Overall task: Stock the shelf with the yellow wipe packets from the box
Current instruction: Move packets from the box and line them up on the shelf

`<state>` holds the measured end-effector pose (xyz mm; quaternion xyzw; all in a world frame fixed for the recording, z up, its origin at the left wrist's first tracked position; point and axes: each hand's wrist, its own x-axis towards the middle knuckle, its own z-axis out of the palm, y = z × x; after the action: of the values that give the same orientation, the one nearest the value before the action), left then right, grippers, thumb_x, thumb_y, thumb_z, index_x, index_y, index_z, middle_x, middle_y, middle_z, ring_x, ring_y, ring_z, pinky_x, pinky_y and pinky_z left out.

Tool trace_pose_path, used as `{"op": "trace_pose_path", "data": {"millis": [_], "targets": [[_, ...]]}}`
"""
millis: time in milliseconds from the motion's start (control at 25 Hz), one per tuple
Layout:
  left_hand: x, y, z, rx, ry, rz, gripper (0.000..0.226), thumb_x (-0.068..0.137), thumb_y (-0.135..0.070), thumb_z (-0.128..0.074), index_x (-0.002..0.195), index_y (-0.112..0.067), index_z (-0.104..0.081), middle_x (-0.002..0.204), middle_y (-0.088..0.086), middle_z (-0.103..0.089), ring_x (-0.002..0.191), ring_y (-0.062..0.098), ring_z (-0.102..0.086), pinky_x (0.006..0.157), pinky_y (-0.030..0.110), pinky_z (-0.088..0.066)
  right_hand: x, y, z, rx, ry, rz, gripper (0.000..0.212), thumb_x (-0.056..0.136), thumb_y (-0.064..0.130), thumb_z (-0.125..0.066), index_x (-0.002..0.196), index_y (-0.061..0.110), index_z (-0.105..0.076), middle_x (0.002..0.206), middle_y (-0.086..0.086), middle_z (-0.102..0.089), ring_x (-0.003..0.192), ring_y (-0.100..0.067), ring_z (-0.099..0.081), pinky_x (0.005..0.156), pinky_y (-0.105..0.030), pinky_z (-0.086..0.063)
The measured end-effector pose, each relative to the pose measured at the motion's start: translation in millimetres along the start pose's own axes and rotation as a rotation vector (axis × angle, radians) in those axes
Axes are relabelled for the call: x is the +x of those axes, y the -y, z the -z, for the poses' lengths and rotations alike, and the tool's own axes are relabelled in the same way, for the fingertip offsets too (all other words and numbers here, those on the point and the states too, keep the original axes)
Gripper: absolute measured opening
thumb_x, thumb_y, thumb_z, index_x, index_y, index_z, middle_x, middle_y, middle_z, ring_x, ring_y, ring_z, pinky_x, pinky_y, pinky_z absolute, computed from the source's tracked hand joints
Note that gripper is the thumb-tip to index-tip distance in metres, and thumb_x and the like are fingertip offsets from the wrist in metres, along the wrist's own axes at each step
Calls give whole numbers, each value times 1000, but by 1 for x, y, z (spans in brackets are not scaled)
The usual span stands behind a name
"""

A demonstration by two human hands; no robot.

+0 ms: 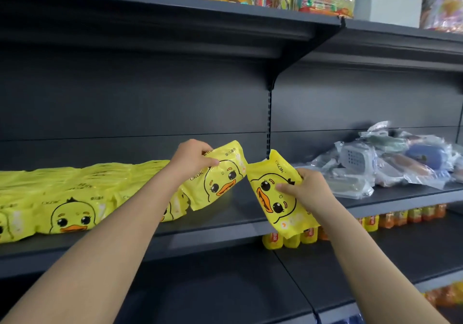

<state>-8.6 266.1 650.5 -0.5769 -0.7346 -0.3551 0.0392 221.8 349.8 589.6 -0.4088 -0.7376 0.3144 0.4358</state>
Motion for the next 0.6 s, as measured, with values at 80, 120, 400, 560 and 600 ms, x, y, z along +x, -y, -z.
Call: {"op": "trace_pose_path", "data": {"millis": [80, 120, 400, 560, 600], "targets": [[27, 0, -8, 5, -24, 4, 24, 82, -29, -69, 100, -13, -69, 100, 3, -66, 96, 20, -57, 73, 27, -38, 29, -6, 0, -8, 31, 10, 16, 79, 24, -74, 90, 16, -65, 83, -3, -71, 76, -20, -68, 66, -33, -56], [38, -1, -11, 12, -38, 9, 27, 82, -28, -69, 103, -11, -69, 106, 5, -66, 95, 19, -56, 75, 27, -39, 41, -8, -1, -9, 57, 17, 14, 79, 24, -75, 85, 18, -64, 80, -1, -70, 72, -18, -67, 60, -29, -53], [135, 21, -53, 147, 57, 84, 37, 80, -26, -72, 114, -13, -65, 119, 1, -62, 108, 18, -55, 83, 26, -40, 153, -27, -27, 19, 307, 91, 15, 75, 16, -77, 86, 15, -67, 80, -4, -73, 70, -21, -71, 67, -37, -59], [171, 46, -78, 246, 225, 92, 33, 81, -26, -71, 110, -12, -66, 113, 0, -64, 93, 13, -54, 78, 25, -39, 196, -45, -54, 68, 377, 80, 16, 76, 13, -76, 89, 11, -67, 80, -6, -73, 69, -22, -71, 67, -38, -59], [176, 54, -86, 282, 266, 94, 33, 81, -26, -70, 111, -12, -65, 112, 1, -64, 92, 13, -53, 76, 24, -38, 202, -50, -61, 75, 393, 71, 17, 76, 13, -77, 89, 11, -67, 80, -6, -74, 69, -21, -72, 68, -38, -59]]}}
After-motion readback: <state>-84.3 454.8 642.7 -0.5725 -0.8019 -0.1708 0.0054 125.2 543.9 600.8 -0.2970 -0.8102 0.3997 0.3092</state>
